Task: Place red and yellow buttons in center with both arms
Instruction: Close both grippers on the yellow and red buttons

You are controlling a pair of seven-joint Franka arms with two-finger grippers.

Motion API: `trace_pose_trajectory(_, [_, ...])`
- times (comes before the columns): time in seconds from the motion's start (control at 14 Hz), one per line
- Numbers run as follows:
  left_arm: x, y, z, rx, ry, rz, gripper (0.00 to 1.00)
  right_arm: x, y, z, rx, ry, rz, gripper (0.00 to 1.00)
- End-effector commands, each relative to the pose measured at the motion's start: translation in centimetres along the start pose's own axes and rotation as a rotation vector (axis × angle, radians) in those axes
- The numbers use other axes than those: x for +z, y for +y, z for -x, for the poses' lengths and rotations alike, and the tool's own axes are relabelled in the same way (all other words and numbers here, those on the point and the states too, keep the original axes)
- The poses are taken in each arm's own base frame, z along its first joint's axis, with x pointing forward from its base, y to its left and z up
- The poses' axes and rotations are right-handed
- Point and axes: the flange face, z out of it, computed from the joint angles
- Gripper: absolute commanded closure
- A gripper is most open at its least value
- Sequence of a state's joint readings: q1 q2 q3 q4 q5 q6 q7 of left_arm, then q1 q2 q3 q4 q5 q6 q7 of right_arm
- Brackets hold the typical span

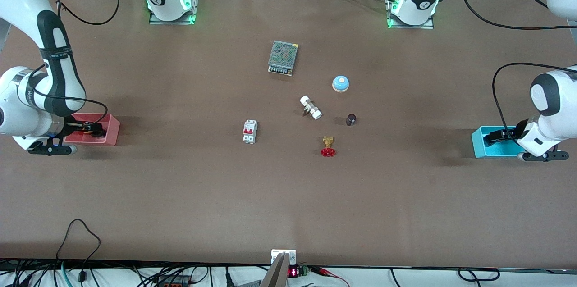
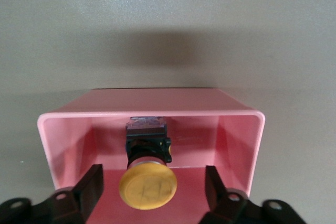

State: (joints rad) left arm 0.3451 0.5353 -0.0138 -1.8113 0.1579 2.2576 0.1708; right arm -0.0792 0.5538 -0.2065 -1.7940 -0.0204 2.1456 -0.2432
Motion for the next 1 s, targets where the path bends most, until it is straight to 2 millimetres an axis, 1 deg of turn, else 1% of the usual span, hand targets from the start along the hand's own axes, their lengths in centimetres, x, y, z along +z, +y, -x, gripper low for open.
trace_pose_trajectory(0.0, [-0.2, 0.0, -0.1, 0.006, 0.01, 0.007, 0.0, 0.3, 0.0, 0.0, -0.004, 0.01, -0.021, 0.24])
trace_pose_trajectory(0.07, [0.5, 0.0, -0.1, 0.006, 0.001, 0.01, 0.0, 0.6, 0.0, 0.0, 0.009, 0.009, -0.041, 0.25])
trace_pose_trajectory(0.14, [1.1, -0.5, 0.0, -0.003, -0.005, 0.014, 0.0, 1.1, -0.2, -0.1, 0.009, 0.003, -0.046, 0.25])
trace_pose_trajectory(0.29, [2.1, -0.5, 0.1, -0.005, -0.019, 0.021, 0.0, 1.0, -0.2, -0.2, 0.009, 0.009, -0.047, 0.28])
trace_pose_trajectory(0.36, [2.1, -0.4, -0.1, -0.004, -0.007, 0.019, 0.0, 1.0, -0.3, -0.3, 0.004, 0.008, -0.047, 0.29])
trace_pose_trajectory(0.43, [2.7, -0.4, -0.1, -0.004, -0.005, 0.02, 0.0, 0.9, -0.3, -0.3, 0.002, 0.012, -0.045, 0.31])
trace_pose_trajectory(0.57, [3.2, -0.3, -0.1, -0.003, -0.011, 0.023, 0.09, 0.7, -0.3, -0.5, 0.0, 0.016, -0.042, 0.33])
trace_pose_trajectory(0.71, [3.2, -0.2, -0.1, -0.005, -0.011, 0.028, 0.27, 0.6, -0.2, -0.5, -0.001, 0.02, -0.04, 0.34])
trace_pose_trajectory(0.79, [3.2, 0.0, -0.2, -0.008, -0.009, 0.037, 0.37, 0.5, -0.3, -0.6, -0.003, 0.023, -0.039, 0.35])
trace_pose_trajectory(0.86, [3.2, 0.0, -0.2, -0.025, -0.008, 0.052, 0.38, 0.5, -0.3, -0.6, -0.003, 0.025, -0.038, 0.35])
trace_pose_trajectory(0.93, [3.3, 0.1, -0.1, -0.031, -0.014, 0.063, 0.51, 0.6, -0.4, -0.6, -0.004, 0.024, -0.038, 0.36])
